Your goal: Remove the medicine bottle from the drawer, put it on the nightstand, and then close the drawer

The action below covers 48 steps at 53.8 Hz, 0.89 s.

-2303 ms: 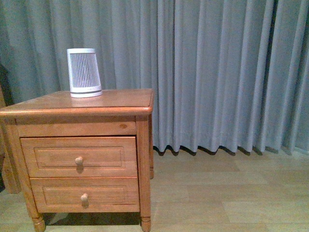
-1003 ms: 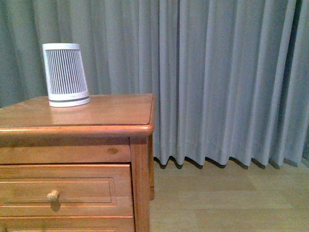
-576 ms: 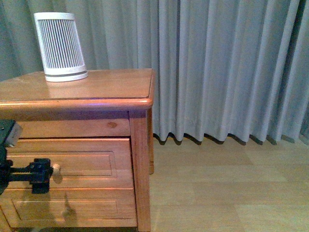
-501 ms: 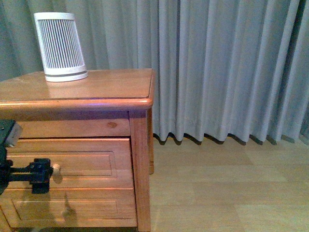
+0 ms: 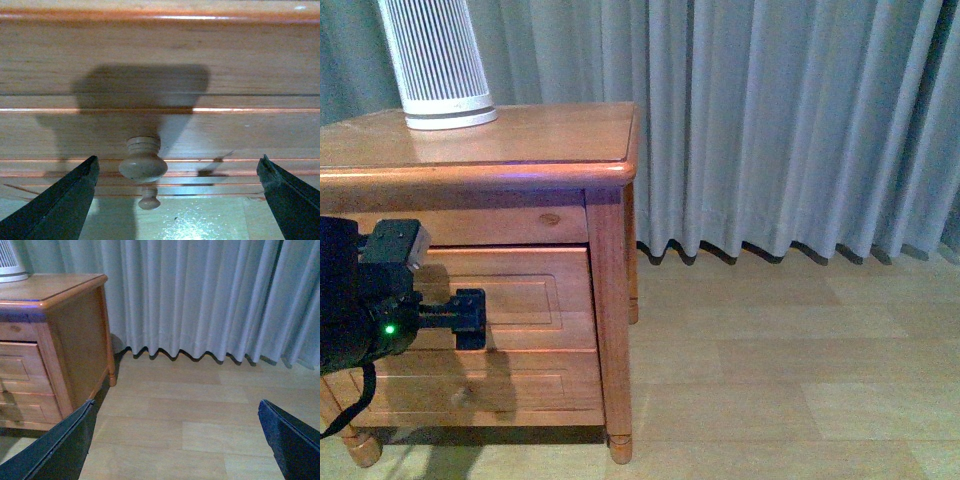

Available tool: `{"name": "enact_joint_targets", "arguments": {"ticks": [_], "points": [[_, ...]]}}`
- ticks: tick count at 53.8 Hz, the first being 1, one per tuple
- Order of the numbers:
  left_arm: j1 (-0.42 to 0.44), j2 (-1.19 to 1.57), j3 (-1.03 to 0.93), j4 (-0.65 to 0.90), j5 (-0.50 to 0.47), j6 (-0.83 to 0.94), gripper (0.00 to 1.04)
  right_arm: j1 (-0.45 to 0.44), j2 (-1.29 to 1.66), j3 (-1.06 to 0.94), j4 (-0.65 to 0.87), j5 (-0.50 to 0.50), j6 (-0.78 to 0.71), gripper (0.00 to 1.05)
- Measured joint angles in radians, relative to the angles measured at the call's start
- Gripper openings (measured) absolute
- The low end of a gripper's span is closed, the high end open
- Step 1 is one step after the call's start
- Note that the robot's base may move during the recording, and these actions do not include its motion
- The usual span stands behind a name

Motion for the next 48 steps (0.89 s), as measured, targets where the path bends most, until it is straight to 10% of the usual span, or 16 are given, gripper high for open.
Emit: {"name": "enact_joint_targets", "arguments": {"ticks": [30, 48], "points": [[0.021, 0.048, 0.050, 0.017, -0.011, -0.001, 0.27, 0.000, 0.000, 0.000, 0.000, 0.000, 0.000, 0.98], [0.021, 0.047, 0.024, 0.056, -0.022, -0.001, 0.25, 0.000, 0.000, 0.000, 0.000, 0.000, 0.000, 0.98]]}}
